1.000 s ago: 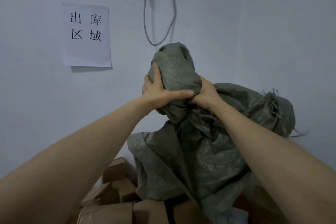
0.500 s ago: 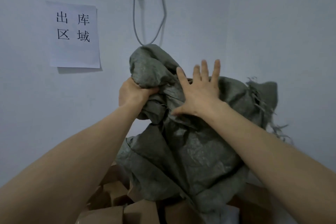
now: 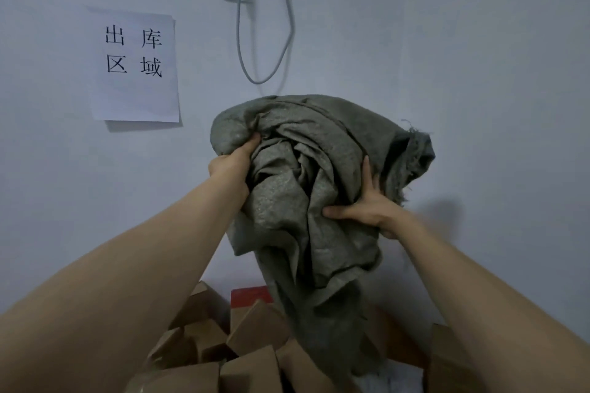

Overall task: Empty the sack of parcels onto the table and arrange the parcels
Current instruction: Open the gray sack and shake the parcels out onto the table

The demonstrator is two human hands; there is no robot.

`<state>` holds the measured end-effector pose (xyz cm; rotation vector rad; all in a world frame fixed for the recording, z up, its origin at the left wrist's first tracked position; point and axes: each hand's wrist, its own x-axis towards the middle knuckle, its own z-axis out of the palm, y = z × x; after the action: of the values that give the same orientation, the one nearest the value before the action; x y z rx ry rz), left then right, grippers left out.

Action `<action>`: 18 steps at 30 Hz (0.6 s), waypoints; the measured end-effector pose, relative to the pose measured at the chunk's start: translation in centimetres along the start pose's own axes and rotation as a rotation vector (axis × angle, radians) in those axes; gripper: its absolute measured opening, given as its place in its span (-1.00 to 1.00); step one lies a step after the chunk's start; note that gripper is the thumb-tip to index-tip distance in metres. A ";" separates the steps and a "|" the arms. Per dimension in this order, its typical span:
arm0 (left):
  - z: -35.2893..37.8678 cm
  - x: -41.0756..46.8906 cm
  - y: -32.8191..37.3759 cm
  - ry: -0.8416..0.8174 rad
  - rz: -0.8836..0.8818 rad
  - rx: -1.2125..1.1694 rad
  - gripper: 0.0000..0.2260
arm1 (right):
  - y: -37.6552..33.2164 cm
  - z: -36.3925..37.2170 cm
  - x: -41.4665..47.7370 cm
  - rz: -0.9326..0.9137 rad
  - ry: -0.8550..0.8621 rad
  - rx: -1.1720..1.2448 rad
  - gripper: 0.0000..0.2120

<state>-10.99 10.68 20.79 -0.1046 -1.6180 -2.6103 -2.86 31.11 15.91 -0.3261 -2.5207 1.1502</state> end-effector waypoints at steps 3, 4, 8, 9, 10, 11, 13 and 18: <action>0.3 -0.3 -0.9 -0.085 -0.103 -0.004 -0.29 | 0.2 1.8 1.3 -0.040 -0.057 0.298 0.52; 0.4 0.0 -1.5 -0.127 -0.144 0.014 -0.25 | 0.3 2.4 1.6 -0.048 -0.067 0.386 0.51; 0.7 -0.1 -2.4 -0.293 -0.240 0.107 -0.39 | 0.0 3.4 1.5 -0.148 -0.040 0.639 0.26; 0.5 -0.1 -2.3 -0.323 -0.251 0.118 -0.47 | -0.2 3.2 1.4 -0.201 -0.004 0.646 0.10; 0.4 0.2 -2.3 -0.359 -0.261 0.112 -0.48 | -0.5 3.1 1.3 -0.233 0.044 0.654 -0.06; 0.2 0.6 -2.3 -0.380 -0.278 0.144 -0.44 | -0.7 3.0 1.4 -0.242 0.090 0.652 -0.17; -0.3 0.7 -2.0 -0.398 -0.336 0.274 -0.30 | -0.7 3.0 1.8 -0.241 0.168 0.641 -0.30; -0.6 0.6 -0.8 -0.102 0.001 0.556 -0.23 | 0.3 2.4 1.9 -0.230 0.262 0.506 -0.10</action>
<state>-11.69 10.46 19.82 -0.2064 -2.3006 -2.0808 -5.56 30.34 14.64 -0.0458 -1.9040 1.4815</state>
